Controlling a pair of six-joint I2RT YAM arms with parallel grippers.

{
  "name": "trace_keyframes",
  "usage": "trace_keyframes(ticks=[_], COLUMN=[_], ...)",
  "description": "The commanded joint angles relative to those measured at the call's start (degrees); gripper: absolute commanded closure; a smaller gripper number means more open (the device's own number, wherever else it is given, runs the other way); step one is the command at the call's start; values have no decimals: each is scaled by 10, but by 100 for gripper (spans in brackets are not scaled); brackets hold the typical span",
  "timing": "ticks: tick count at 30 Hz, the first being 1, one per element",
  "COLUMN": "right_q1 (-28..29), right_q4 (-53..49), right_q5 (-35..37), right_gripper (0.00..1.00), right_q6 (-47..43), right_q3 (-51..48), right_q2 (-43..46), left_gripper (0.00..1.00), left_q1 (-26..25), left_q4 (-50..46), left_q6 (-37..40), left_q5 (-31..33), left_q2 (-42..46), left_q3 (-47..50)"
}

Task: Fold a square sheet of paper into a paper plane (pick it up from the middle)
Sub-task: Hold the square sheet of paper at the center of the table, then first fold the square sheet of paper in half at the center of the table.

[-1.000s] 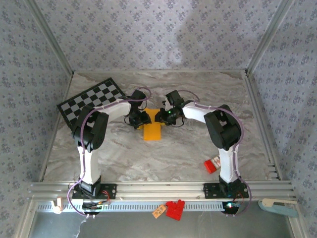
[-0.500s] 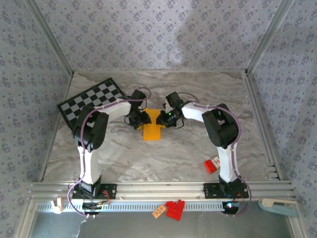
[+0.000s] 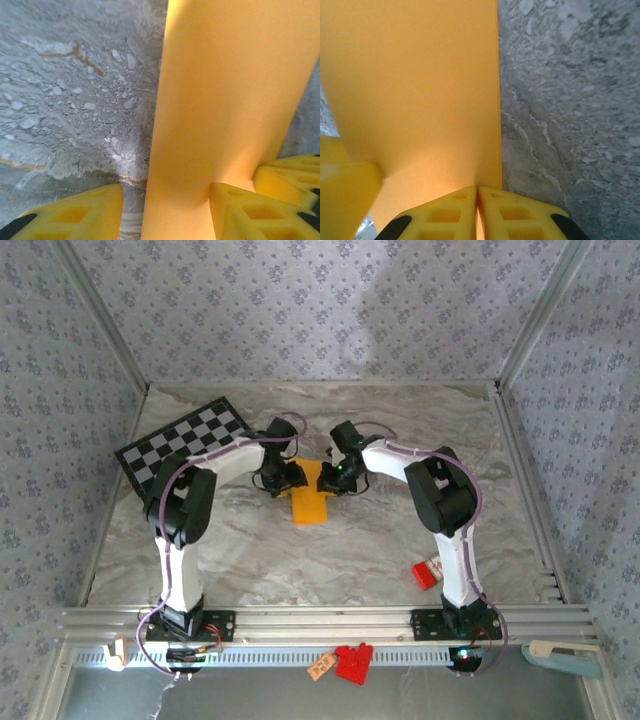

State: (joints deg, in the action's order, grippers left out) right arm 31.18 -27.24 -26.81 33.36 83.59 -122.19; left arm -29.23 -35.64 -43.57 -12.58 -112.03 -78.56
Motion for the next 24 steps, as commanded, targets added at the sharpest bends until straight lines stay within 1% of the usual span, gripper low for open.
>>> trace_keyframes(ticks=[1,4,7,10,13,18,24], right_q1=[0,1,2,2,2,2,4], right_q4=[-107,-117,-122,-127,-132,-138,-150], right_q5=[99,102,105,105,108,108,124], right_gripper=[87,88,88,88,89,89,89], right_q6=[-12,-10,-8,-8,-8,-9,-14], right_q3=[-13,-3,2,6,9,14,19], right_q2=[-58,-69,-74,-78,-81,-85,-93], left_gripper=[52,59,65,71,75,78,79], left_q1=[5,4,-4,-8,-9,-8,-4], left_q4=[40,108,132,115,110,104,101], left_q6=[-5,-13,-5,6,7,16,23], left_q5=[-25,-102,-126,-136,-148,-154,-139], left_q2=[65,74,68,42,17,-10,-25], left_q3=[19,39,42,29,25,21,32])
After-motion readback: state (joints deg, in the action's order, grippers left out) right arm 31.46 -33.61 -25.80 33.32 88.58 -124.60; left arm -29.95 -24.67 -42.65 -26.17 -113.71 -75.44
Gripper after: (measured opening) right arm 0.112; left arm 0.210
